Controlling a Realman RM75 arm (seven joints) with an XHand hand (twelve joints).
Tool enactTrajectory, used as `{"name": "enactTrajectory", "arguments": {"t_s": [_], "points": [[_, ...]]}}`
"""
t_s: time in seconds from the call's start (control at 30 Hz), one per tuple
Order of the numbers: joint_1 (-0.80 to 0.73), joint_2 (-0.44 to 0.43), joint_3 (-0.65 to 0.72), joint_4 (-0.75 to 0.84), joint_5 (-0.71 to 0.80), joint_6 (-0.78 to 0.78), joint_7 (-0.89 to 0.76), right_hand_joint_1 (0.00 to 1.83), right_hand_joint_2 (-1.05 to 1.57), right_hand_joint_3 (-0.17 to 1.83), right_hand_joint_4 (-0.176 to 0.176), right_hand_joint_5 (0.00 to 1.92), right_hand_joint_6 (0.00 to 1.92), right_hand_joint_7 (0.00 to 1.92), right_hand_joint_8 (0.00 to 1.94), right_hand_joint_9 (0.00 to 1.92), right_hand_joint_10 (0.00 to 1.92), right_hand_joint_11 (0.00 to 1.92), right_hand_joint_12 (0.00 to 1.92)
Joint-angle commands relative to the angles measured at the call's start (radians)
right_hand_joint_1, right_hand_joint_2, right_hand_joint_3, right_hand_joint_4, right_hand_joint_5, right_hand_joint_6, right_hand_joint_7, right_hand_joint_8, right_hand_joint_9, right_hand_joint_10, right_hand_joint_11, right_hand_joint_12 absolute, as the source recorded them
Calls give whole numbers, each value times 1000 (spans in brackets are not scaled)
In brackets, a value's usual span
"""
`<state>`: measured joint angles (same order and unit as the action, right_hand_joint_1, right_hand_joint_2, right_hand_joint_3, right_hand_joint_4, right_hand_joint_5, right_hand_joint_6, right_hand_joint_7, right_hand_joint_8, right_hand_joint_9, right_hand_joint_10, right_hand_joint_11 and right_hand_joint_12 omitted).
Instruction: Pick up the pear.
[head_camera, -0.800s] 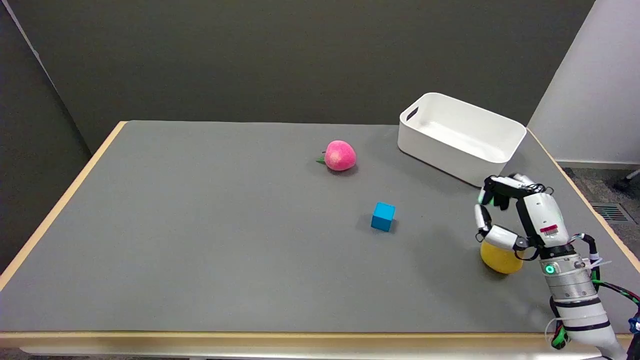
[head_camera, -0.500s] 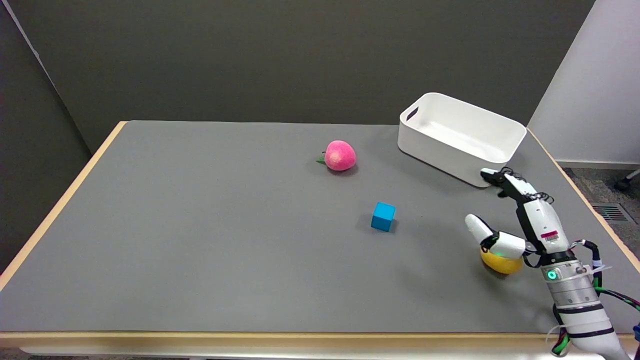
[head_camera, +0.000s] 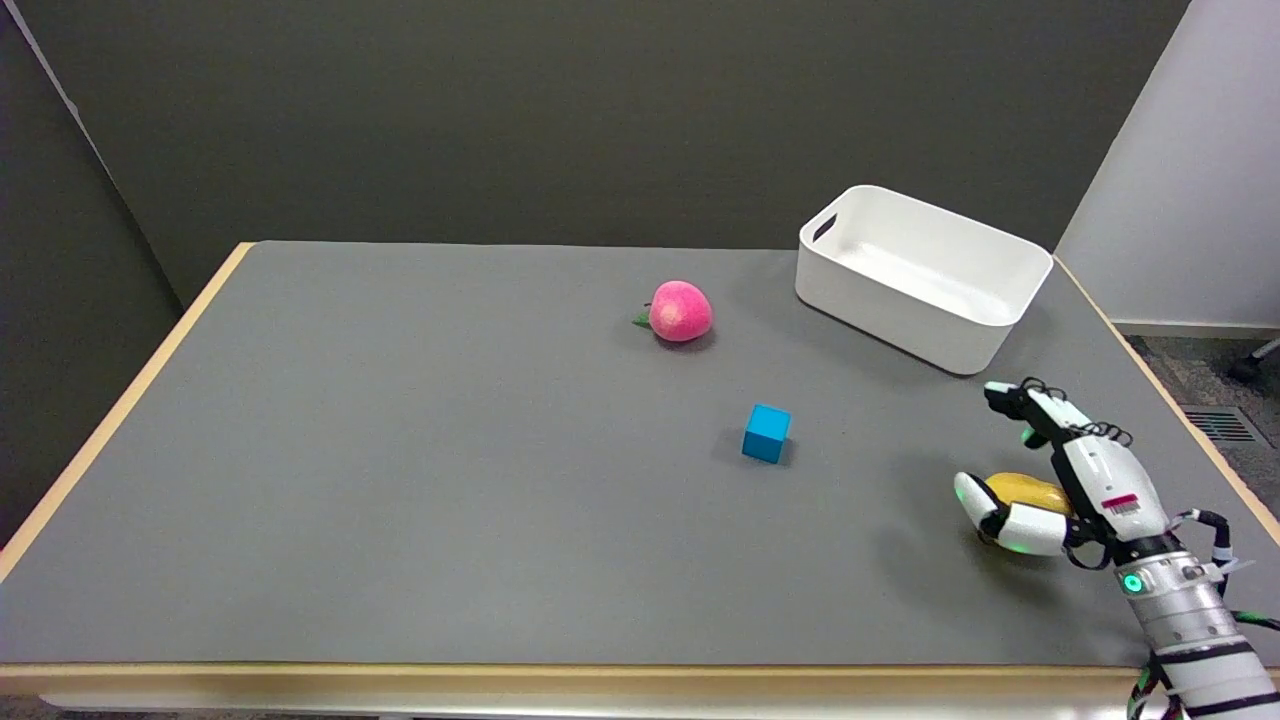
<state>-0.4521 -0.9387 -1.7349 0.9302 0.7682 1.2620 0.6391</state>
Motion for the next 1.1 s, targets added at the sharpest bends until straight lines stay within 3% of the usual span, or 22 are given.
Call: {"name": "enactTrajectory", "arguments": {"t_s": [0.03,0.33,0.6,0.63,0.7,0.73,0.77,0.8,0.9,0.97,1.1], "points": [[-146,4,75,68,36,-80,-94,648,579,883,-64,295,536,406,522,253,938,340,1620],[-152,4,69,69,37,-46,-92,629,578,878,-63,297,540,413,532,273,959,362,1642],[-143,1,63,56,29,-12,-105,627,585,873,-66,326,595,511,681,422,1131,484,1746],[-134,-1,55,49,30,8,-124,665,593,881,-73,354,655,573,787,490,1200,506,1774],[-114,-6,34,31,31,61,-159,828,701,820,-100,482,949,747,1192,688,1442,519,1867],[-94,-10,14,15,32,107,-176,955,957,542,-108,622,1310,770,1543,740,1651,388,1903],[-84,-10,5,6,36,129,-178,1018,1070,430,-102,702,1494,803,1762,785,1788,313,1921],[-69,-13,-5,-13,37,159,-175,1014,1023,508,-77,724,1492,855,1862,832,1864,296,1921],[-50,-13,-24,-35,37,181,-170,1009,972,578,-37,756,1474,979,1941,951,1921,311,1921],[-45,-12,-30,-38,37,179,-170,1014,953,583,-15,781,1441,1017,1941,1000,1921,436,1921],[-34,-10,-37,-40,37,174,-170,1018,929,603,1,803,1416,1059,1941,1050,1921,581,1921]]}}
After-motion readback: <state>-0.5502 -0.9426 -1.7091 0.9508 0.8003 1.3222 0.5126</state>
